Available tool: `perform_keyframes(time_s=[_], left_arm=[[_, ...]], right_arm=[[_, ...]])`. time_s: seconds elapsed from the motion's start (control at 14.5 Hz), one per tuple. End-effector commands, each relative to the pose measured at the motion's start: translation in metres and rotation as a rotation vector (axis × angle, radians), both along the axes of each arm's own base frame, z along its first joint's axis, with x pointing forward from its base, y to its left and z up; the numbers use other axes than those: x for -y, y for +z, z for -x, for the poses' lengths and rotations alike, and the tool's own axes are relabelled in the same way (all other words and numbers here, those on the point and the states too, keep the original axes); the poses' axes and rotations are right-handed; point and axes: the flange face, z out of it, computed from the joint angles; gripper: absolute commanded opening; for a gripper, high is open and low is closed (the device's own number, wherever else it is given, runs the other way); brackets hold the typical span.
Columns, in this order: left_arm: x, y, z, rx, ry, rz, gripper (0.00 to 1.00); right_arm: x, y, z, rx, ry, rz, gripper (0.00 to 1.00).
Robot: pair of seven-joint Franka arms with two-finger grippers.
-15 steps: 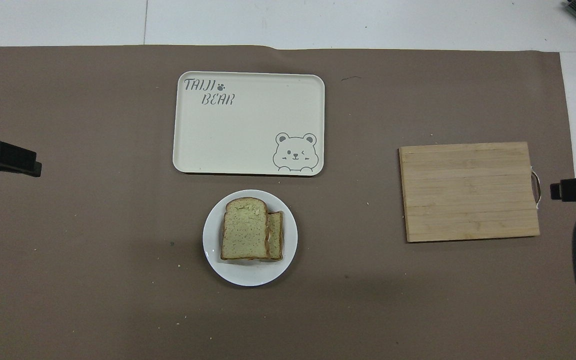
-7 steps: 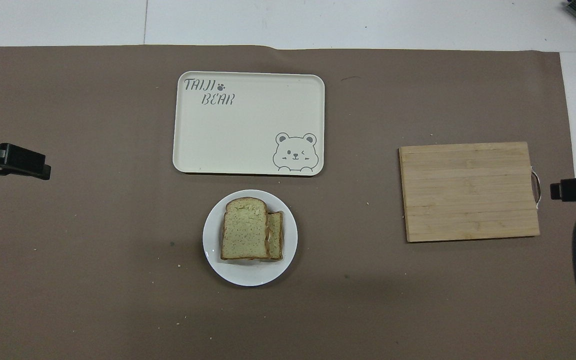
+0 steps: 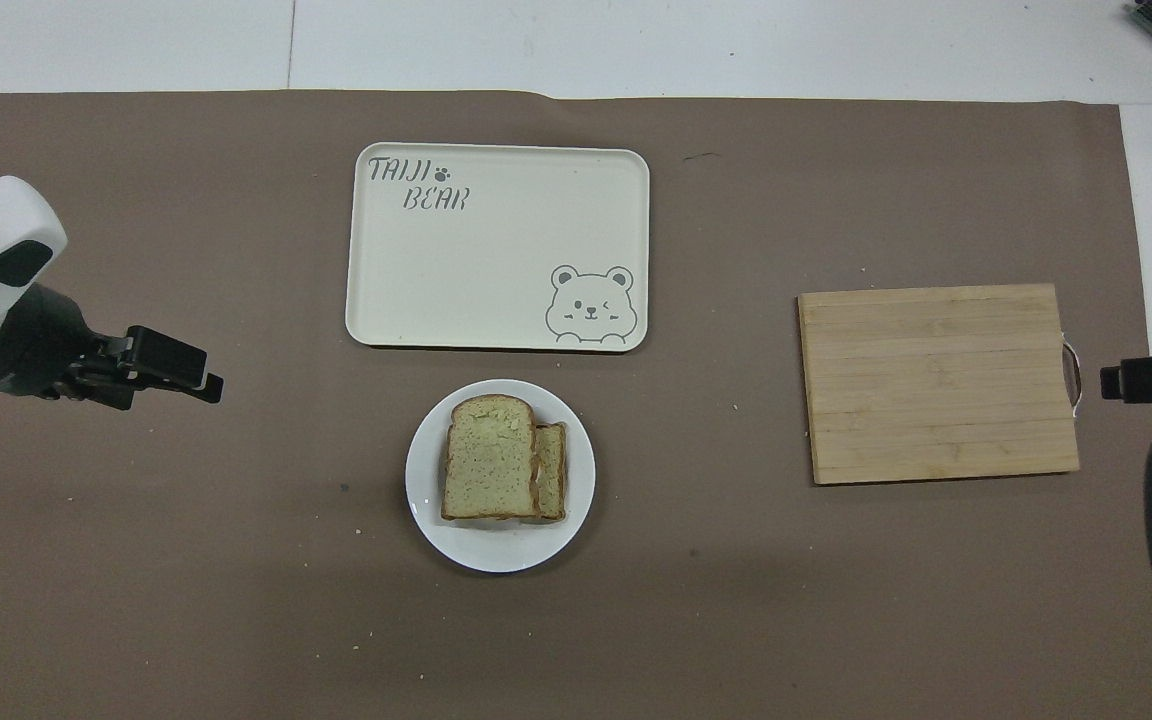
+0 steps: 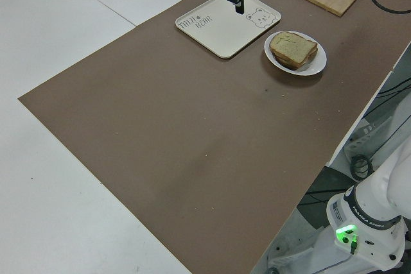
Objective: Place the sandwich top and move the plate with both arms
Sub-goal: 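Reach the left gripper toward the rim of the white plate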
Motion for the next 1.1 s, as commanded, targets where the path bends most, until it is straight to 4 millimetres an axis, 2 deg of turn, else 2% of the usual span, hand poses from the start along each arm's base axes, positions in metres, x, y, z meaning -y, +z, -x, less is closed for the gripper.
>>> perform_keyframes(time_s=[0.0,0.21,0.34,0.55,0.62,0.9,1.03], left_arm=[[0.002,-0.032,0.007,-0.027,0.059,0.091,1.0],[0.015,-0.069,0.008,-0.02,0.111,0.17,1.0],[0.021,-0.086,0.004,-0.002,0.112,0.212,1.0],[0.012,-0.136,-0.002,0.012,0.058,0.28,1.0],[0.01,-0.147,-0.002,0.016,0.055,0.297,1.0],[0.013,-0.194,0.015,0.021,0.035,0.382,1.0],[0.019,-0.209,0.022,0.024,0.037,0.393,1.0]], right_arm=[[0.003,0.003,0.006,-0.003,0.018,0.004,1.0],[0.003,0.003,0.006,-0.003,0.018,0.004,1.0],[0.003,0.003,0.006,-0.003,0.018,0.004,1.0],[0.003,0.003,0.006,-0.003,0.018,0.004,1.0],[0.003,0.003,0.006,-0.003,0.018,0.004,1.0],[0.003,0.003,0.006,-0.003,0.018,0.004,1.0],[0.003,0.002,0.006,-0.004,0.018,0.004,1.0]])
